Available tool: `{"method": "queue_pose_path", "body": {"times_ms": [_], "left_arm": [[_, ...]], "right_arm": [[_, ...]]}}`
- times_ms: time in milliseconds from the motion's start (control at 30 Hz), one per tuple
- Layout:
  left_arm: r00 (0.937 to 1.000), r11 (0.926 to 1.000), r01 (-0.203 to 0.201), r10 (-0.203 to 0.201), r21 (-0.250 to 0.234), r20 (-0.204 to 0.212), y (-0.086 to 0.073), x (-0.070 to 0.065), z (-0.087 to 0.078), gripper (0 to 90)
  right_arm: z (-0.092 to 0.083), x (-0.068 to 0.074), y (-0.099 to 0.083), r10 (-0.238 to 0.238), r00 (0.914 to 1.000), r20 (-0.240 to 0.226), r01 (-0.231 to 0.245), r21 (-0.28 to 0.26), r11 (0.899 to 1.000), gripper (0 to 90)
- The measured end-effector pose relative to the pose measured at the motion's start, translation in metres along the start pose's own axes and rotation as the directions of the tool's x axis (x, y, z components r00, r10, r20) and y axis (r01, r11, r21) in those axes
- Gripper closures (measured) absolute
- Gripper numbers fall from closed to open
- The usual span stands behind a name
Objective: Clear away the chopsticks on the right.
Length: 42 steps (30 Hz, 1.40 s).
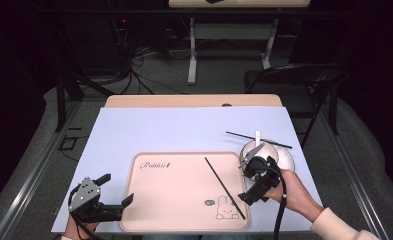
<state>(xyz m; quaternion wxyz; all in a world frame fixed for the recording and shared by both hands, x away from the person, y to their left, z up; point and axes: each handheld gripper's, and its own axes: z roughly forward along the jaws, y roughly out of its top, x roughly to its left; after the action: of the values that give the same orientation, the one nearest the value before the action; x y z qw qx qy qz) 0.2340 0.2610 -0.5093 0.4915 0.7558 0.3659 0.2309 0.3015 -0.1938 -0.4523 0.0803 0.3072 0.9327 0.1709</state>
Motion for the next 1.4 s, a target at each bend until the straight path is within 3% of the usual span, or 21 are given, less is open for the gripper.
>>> {"method": "queue_pose_path", "body": {"times_ms": [33,133,200,233,267,433,500,567,667,767,833,867,1000,1067,1167,1400], "left_arm": [[1.0000,1.0000,-0.002,0.002,0.000,0.000,0.000,0.000,0.000,0.2],[1.0000,1.0000,0.002,-0.002,-0.002,0.001,0.000,0.000,0.000,0.2],[1.0000,1.0000,0.003,-0.003,-0.003,0.002,0.000,0.000,0.000,0.2],[1.0000,1.0000,0.003,-0.003,-0.002,0.003,0.000,0.000,0.000,0.2],[1.0000,1.0000,0.004,-0.004,-0.005,0.004,0.000,0.000,0.000,0.2],[0.9999,0.9999,0.010,-0.010,-0.008,0.009,0.000,0.001,0.000,0.2],[0.9998,0.9998,0.013,-0.013,-0.012,0.015,0.000,0.001,0.000,0.1],[0.9997,0.9998,0.016,-0.015,-0.013,0.017,0.000,0.001,0.000,0.1],[0.9997,0.9997,0.020,-0.020,-0.011,0.015,-0.001,0.002,0.000,0.1],[0.9997,0.9997,0.020,-0.020,-0.011,0.017,0.000,0.003,0.000,0.1],[0.9997,0.9998,0.018,-0.018,-0.009,0.018,0.000,0.002,0.000,0.1],[0.9997,0.9998,0.018,-0.017,-0.010,0.018,0.000,0.002,0.000,0.1],[0.9996,0.9997,0.021,-0.021,-0.012,0.018,-0.001,0.003,0.000,0.1],[0.9996,0.9997,0.021,-0.021,-0.011,0.016,0.000,0.003,0.000,0.1],[0.9997,0.9998,0.018,-0.018,-0.010,0.017,0.000,0.003,0.000,0.1],[0.9996,0.9997,0.022,-0.022,-0.013,0.016,-0.001,0.003,0.000,0.1]], "right_arm": [[0.000,0.000,0.000,0.000,1.0000,0.000,0.000,0.000,1.000,0.0],[-0.012,-0.009,0.004,-0.064,0.9956,0.069,0.064,-0.005,0.998,0.0],[-0.020,-0.014,0.006,-0.137,0.9854,0.101,0.140,-0.026,0.990,0.0],[-0.025,-0.020,0.009,-0.163,0.9768,0.140,0.168,-0.025,0.986,0.0],[-0.029,-0.023,0.010,-0.169,0.9754,0.141,0.176,-0.040,0.984,0.0],[-0.037,-0.042,0.014,-0.155,0.9710,0.182,0.166,-0.048,0.985,0.0],[-0.044,-0.058,0.015,-0.145,0.9659,0.215,0.159,-0.052,0.986,0.0],[-0.046,-0.062,0.015,-0.142,0.9641,0.225,0.156,-0.048,0.987,0.0],[-0.051,-0.078,0.014,-0.136,0.9628,0.233,0.149,-0.040,0.988,0.0],[-0.056,-0.095,0.013,-0.151,0.9647,0.216,0.163,-0.038,0.986,0.0],[-0.057,-0.098,0.012,-0.149,0.9649,0.216,0.162,-0.040,0.986,0.0],[-0.058,-0.102,0.012,-0.146,0.9608,0.236,0.157,-0.030,0.987,0.0],[-0.061,-0.123,0.011,-0.153,0.9606,0.232,0.161,-0.017,0.987,0.0],[-0.060,-0.126,0.011,-0.140,0.9606,0.240,0.147,-0.014,0.989,0.0],[-0.060,-0.139,0.011,-0.156,0.9597,0.234,0.160,0.004,0.987,0.0],[-0.042,-0.170,0.009,-0.154,0.9654,0.210,0.141,0.075,0.987,0.0]]}}
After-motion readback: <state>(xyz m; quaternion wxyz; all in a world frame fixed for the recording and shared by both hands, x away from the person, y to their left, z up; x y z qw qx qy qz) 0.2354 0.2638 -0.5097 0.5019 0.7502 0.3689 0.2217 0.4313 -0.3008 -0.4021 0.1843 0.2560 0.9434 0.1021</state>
